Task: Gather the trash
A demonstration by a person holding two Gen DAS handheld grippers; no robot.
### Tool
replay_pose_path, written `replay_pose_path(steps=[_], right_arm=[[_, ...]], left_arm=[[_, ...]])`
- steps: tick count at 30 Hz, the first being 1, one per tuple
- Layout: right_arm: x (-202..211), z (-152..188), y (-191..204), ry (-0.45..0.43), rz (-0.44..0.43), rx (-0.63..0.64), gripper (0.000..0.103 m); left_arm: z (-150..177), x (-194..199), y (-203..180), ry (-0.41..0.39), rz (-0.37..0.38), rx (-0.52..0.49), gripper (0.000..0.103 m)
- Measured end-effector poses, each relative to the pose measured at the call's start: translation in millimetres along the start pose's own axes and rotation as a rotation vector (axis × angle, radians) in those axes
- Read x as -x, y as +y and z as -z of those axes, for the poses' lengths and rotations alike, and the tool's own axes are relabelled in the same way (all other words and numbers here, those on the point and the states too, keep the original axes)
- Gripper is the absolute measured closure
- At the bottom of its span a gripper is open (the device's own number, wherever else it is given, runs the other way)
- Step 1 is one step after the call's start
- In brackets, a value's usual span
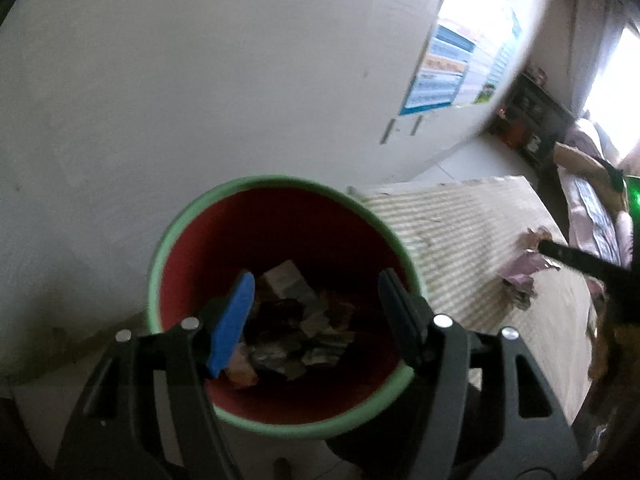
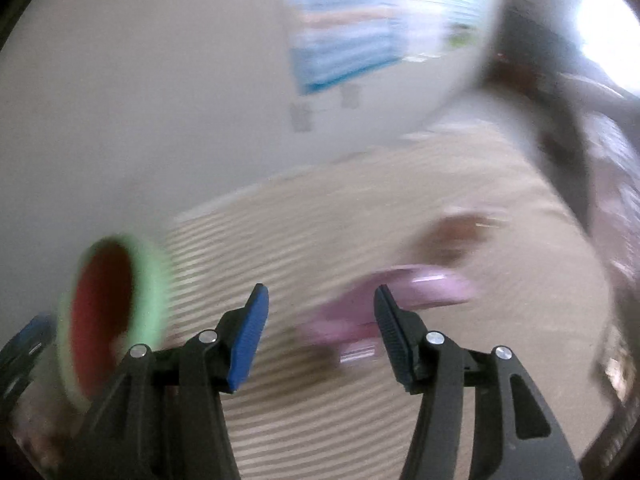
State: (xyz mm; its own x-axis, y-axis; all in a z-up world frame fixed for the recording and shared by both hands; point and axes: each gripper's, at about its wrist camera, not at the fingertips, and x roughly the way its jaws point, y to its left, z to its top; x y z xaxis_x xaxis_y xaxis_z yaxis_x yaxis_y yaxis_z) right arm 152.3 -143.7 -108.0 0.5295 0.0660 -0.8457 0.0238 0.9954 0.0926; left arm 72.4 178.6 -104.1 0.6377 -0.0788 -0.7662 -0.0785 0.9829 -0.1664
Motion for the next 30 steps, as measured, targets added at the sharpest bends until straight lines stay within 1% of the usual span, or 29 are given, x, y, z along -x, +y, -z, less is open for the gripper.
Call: replay_pose_path(steps=[3, 6, 10, 12, 13, 14, 15, 16, 17, 20, 22, 24, 28, 30], right_arm=[[-17.0, -12.8, -55.4, 0.024, 0.056, -0.142, 0.050], [-37.3, -24.9, -94.7, 0.052, 0.055, -0.264, 0.050], [-61.4, -39.4, -122.2, 0.087, 0.016, -0.392, 0.050], [-74.9, -44.5, -132.2, 0.102, 0.005, -0.439, 0.050], [-80.6, -46.5, -134.2, 0.117, 0.002, -0.448, 0.051], [-86.2, -46.6, -136.2, 0.130, -0.004, -0.455, 0.055], [-91.0, -47.2, -141.0, 0.135, -0.018, -0.466, 0.066], [-92.8, -47.5, -144.7, 0.128, -0.050, -0.477, 0.067], [-90.4, -47.3, -146.0, 0.118, -0.053, -0.478, 0.067], [-72.1, -46.5, -151.1, 0.078, -0.040, -0.428, 0.067], [-52.3, -35.3, -152.0, 0.064, -0.037, -0.389, 0.067], [-28.8, -15.7, -153.3, 0.052, -0.028, -0.348, 0.067], [6.2, 29.4, -157.8, 0.041, -0.045, -0.339, 0.067], [22.8, 53.1, -157.7, 0.041, -0.052, -0.341, 0.067]], left_arm=[[-1.3, -5.6, -21.1, 0.006, 0.032, -0.041, 0.038], [-4.4, -12.9, -42.0, 0.019, 0.068, -0.074, 0.038], [-9.3, -21.7, -74.1, 0.035, 0.116, -0.124, 0.038], [-13.1, -25.7, -89.0, 0.040, 0.139, -0.146, 0.035], [-14.2, -27.8, -96.1, 0.043, 0.151, -0.154, 0.035], [-15.3, -29.8, -102.0, 0.048, 0.162, -0.159, 0.034], [-15.8, -32.1, -108.8, 0.054, 0.175, -0.165, 0.033], [-16.3, -36.7, -119.5, 0.064, 0.198, -0.177, 0.033], [-15.7, -40.3, -127.2, 0.071, 0.209, -0.190, 0.033], [-13.4, -57.6, -156.2, 0.129, 0.255, -0.247, 0.033], [-12.2, -66.1, -174.0, 0.149, 0.296, -0.267, 0.033], [-10.2, -77.2, -200.2, 0.164, 0.342, -0.317, 0.031], [-3.8, -95.5, -242.2, 0.173, 0.367, -0.416, 0.031], [1.2, -108.3, -261.6, 0.176, 0.357, -0.462, 0.031]])
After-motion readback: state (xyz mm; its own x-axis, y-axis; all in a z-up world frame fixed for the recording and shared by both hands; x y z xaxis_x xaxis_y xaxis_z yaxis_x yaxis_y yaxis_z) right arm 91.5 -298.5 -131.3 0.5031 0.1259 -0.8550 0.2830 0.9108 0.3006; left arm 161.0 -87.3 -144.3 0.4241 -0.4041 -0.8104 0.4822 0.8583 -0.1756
